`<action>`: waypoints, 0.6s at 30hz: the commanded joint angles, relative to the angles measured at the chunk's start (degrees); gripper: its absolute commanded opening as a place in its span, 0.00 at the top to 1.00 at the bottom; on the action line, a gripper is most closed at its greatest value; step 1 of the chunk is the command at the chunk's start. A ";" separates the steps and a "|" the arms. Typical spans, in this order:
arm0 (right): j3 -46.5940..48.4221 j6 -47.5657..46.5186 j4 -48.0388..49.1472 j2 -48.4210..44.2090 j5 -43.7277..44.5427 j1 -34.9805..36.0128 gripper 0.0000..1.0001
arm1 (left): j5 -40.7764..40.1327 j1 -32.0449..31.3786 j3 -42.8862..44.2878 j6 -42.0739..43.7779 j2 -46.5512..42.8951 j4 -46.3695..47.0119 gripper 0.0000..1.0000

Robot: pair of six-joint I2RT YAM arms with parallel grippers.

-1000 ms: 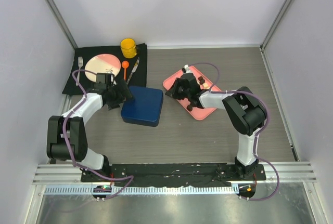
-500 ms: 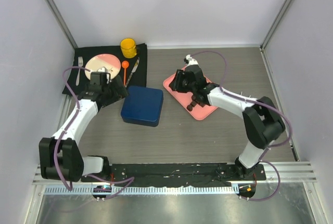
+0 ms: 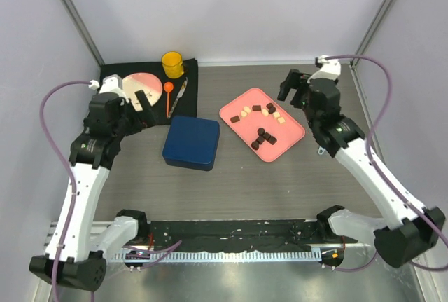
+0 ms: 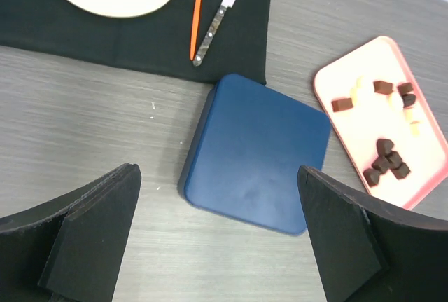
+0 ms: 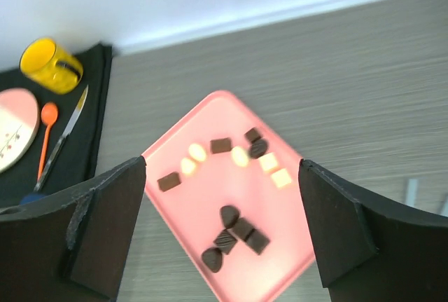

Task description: Pack the chocolate

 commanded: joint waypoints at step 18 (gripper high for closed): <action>-7.82 -14.95 -12.50 -39.91 18.17 0.29 0.00 | -23.74 -0.38 3.31 -4.58 -24.74 -15.50 0.01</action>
